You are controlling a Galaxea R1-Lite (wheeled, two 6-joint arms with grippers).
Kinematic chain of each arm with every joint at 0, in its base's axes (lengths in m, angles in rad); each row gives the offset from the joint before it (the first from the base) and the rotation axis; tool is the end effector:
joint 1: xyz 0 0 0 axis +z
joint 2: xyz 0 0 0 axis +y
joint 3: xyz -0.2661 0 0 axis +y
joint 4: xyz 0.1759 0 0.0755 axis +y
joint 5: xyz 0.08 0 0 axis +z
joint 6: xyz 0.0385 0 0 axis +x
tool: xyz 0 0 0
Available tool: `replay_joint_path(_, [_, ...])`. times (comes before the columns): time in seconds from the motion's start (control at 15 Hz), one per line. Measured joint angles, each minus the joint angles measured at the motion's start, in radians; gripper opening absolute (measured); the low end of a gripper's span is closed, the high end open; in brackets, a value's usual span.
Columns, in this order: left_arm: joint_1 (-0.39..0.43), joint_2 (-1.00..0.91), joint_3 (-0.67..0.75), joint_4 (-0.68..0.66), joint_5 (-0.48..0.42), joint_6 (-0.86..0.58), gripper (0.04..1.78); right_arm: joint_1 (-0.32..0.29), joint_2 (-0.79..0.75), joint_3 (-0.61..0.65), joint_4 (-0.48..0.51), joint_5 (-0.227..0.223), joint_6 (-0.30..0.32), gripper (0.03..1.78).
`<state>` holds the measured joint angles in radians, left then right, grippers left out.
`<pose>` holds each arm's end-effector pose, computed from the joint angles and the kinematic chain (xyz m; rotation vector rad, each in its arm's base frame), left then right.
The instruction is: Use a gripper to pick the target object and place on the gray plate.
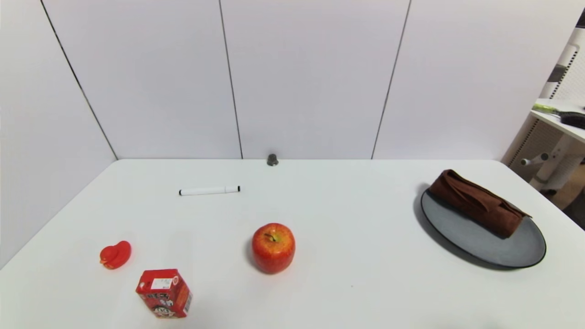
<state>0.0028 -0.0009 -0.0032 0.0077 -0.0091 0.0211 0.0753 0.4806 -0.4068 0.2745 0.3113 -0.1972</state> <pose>0.0280 -0.0003 0.0756 0.0211 0.0035 -0.0063 0.0536 0.0159 0.1455 -0.1515 0.3089 0.4154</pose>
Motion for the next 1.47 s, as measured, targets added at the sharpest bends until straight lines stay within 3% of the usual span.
replay_joint_path(0.2, [0.000, 0.000, 0.000, 0.000, 0.000, 0.000, 1.69, 0.017, -0.129, 0.172, -0.146, -0.069, 0.035, 1.69])
replay_joint_path(0.47, [0.000, 0.000, 0.000, 0.000, 0.000, 0.000, 1.69, 0.023, -0.188, 0.309, -0.253, -0.192, 0.045, 1.69])
replay_joint_path(1.2, [0.000, 0.000, 0.000, 0.000, 0.000, 0.000, 1.69, -0.050, -0.259, 0.357, -0.255, -0.194, 0.047, 1.69])
replay_joint_path(1.47, [0.000, 0.000, 0.000, 0.000, 0.000, 0.000, 1.69, -0.066, -0.339, 0.361, -0.230, -0.268, 0.056, 1.69])
